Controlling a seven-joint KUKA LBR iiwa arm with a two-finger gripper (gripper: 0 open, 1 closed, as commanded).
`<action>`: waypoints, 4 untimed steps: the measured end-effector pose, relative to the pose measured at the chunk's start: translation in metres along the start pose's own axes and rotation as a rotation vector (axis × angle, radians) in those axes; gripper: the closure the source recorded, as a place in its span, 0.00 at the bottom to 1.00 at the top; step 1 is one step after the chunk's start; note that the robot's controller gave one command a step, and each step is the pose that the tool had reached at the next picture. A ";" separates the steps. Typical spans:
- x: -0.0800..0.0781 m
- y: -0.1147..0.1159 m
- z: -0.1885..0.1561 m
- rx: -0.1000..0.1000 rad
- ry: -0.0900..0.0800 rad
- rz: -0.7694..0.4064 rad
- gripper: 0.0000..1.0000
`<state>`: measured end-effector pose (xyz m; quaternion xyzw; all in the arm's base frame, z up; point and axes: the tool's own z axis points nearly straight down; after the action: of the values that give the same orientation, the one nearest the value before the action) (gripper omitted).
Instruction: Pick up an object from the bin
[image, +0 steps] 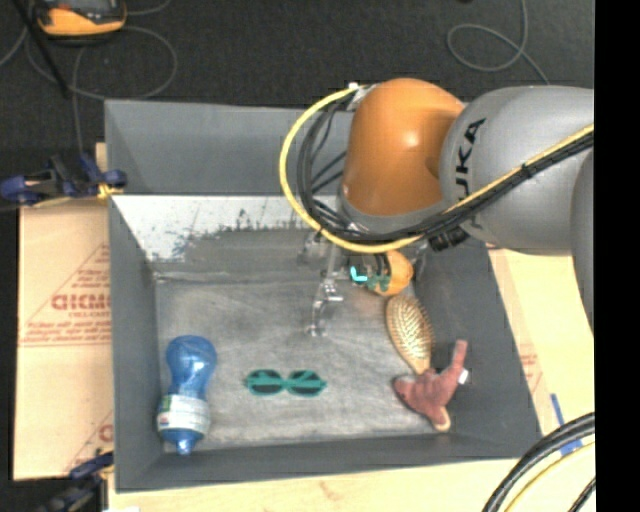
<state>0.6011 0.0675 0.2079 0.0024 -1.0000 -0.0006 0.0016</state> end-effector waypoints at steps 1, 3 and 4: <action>-0.002 0.000 -0.004 -0.001 -0.007 0.001 0.00; 0.032 0.002 0.059 0.002 -0.006 -0.287 0.00; 0.038 0.016 0.107 0.004 -0.010 -0.492 0.00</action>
Offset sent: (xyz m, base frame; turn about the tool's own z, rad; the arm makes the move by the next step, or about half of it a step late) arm 0.0028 0.0167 -0.1379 -0.2943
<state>0.5631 0.0839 0.1011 0.2457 -0.9694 0.0009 -0.0034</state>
